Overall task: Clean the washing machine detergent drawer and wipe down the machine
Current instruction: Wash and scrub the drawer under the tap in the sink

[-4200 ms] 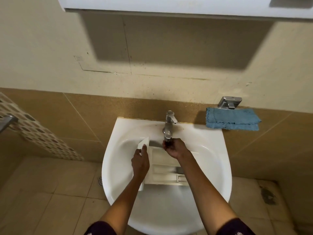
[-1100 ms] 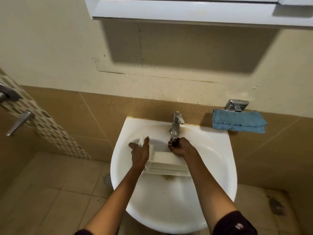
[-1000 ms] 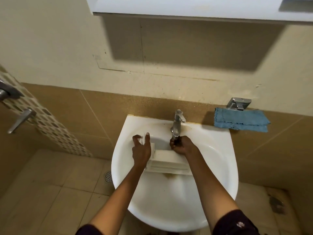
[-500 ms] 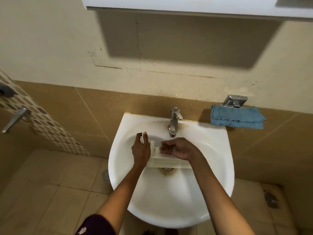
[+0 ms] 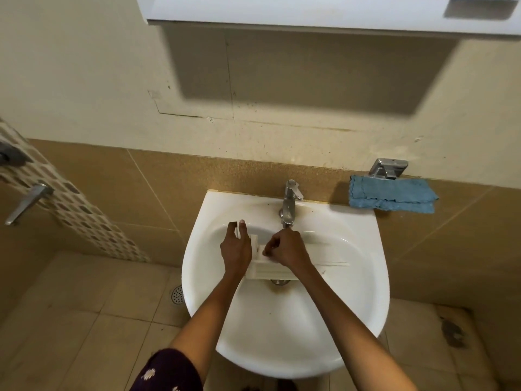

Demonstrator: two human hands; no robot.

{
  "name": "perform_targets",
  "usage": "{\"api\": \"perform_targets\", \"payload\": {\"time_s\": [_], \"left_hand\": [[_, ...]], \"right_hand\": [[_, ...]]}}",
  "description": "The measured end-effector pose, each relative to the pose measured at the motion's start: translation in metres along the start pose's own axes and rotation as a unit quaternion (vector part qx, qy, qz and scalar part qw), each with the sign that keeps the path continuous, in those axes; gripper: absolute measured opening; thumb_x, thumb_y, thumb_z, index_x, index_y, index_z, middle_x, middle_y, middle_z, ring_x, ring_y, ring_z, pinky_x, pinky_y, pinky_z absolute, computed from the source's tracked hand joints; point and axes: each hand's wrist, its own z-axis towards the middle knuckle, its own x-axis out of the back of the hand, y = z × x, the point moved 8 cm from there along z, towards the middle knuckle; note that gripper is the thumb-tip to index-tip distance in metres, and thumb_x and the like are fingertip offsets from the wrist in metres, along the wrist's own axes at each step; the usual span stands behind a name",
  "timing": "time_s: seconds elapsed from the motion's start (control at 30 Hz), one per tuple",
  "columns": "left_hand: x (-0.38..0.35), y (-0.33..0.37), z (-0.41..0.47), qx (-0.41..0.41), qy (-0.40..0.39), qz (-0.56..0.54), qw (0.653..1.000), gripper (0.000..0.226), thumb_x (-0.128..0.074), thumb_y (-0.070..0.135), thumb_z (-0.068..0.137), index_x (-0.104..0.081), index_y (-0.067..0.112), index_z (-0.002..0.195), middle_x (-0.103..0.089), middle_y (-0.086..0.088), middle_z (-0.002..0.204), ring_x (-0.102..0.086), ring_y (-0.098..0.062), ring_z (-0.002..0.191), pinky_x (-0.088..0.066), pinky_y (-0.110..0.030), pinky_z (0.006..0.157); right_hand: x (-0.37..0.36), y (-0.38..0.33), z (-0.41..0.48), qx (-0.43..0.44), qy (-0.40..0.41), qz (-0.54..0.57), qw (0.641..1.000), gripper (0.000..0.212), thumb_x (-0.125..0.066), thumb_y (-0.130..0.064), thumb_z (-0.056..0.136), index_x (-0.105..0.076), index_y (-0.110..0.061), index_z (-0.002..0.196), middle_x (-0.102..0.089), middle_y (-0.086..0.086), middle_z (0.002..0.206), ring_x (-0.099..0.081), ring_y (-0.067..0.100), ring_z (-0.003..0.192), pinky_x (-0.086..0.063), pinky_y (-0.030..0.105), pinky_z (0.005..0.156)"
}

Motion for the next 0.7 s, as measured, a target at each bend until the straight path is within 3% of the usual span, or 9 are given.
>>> {"api": "perform_targets", "payload": {"time_s": [0.33,0.7], "left_hand": [[-0.002,-0.003,0.001,0.008,-0.001,-0.009,1.000,0.052,-0.029,0.046,0.098,-0.041,0.015,0.138,-0.061,-0.016,0.123,-0.056,-0.031,0.113,-0.039,-0.041,0.102],[-0.001,-0.002,0.001,0.008,-0.003,-0.008,1.000,0.052,-0.028,0.047,0.098,-0.041,0.016,0.138,-0.059,-0.014,0.127,-0.055,-0.032,0.115,-0.039,-0.045,0.106]], "right_hand": [[0.005,0.003,-0.008,0.028,0.076,0.020,0.996,0.012,-0.067,-0.013,0.080,-0.071,-0.004,0.088,-0.072,0.009,0.088,-0.066,0.018,0.082,-0.041,0.015,0.067],[0.007,0.005,0.000,0.031,0.074,0.031,0.996,0.011,-0.066,-0.010,0.082,-0.070,-0.002,0.088,-0.071,0.012,0.091,-0.065,0.020,0.085,-0.042,0.017,0.071]]}}
